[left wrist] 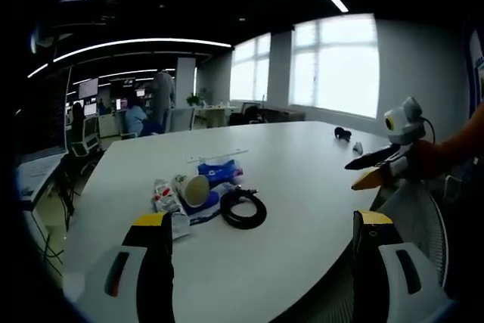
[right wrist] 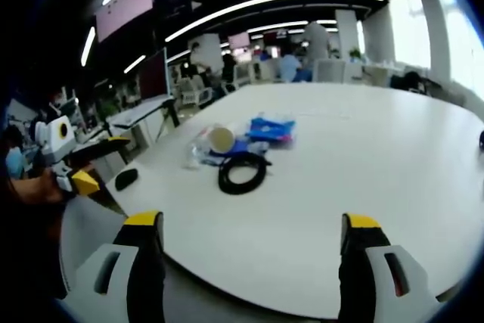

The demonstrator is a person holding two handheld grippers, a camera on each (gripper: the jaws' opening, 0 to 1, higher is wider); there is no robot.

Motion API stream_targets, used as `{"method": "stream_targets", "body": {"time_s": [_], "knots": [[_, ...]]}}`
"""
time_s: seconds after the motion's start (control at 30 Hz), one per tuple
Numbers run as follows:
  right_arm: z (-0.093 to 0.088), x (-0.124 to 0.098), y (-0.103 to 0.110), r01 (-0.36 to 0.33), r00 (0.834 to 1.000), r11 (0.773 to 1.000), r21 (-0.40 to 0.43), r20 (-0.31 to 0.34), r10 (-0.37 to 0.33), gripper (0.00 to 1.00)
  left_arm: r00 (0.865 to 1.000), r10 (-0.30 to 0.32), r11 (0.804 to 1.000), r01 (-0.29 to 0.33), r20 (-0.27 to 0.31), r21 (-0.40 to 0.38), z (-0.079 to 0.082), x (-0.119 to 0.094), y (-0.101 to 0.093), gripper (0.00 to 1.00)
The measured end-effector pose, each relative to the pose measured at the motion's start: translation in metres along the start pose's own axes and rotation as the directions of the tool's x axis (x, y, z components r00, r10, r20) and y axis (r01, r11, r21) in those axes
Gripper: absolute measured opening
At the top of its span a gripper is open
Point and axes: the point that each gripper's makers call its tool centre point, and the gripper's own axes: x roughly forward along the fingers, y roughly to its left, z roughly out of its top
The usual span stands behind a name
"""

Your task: Arrange the tabletop items into an orderly group along one side of the table until the central work area is clear of visible clutter.

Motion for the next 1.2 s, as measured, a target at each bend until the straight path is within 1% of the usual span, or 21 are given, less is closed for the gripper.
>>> {"method": "stream_targets", "body": {"time_s": [0.17,0.3,0.67,0.77,0.93,1.03,1.2], "knots": [[0.000,0.001,0.000,-0.006,1.000,1.000,0.011,-0.006,0.006,0.95,1.000,0.015,1.000,-0.015,0.011,-0.001,0.001,-0.001,0.003,0.99],[-0.004,0.007,0.001,-0.027,0.999,0.998,0.049,-0.044,0.029,0.95,0.998,0.044,0.999,-0.044,0.039,-0.016,0.006,-0.004,0.009,0.99],[-0.011,0.017,0.007,-0.044,0.994,0.996,0.079,-0.101,0.052,0.94,0.996,0.064,0.997,-0.062,0.058,-0.035,0.008,-0.006,0.013,0.99],[-0.009,0.021,0.009,-0.044,0.993,0.995,0.087,-0.109,0.053,0.94,0.996,0.064,0.997,-0.062,0.063,-0.040,0.009,-0.006,0.014,0.99],[0.007,0.035,0.016,-0.056,0.993,0.995,0.087,-0.100,0.064,0.93,0.996,0.057,0.997,-0.054,0.073,-0.046,0.010,-0.006,0.013,0.99],[0.025,0.049,0.021,-0.073,0.995,0.993,0.088,-0.068,0.079,0.93,0.995,0.054,0.997,-0.049,0.083,-0.061,0.011,-0.007,0.014,0.99],[0.041,0.070,0.030,-0.094,0.994,0.992,0.085,-0.050,0.098,0.93,0.996,0.048,0.995,-0.041,0.079,-0.089,0.010,-0.006,0.016,0.99]]}}
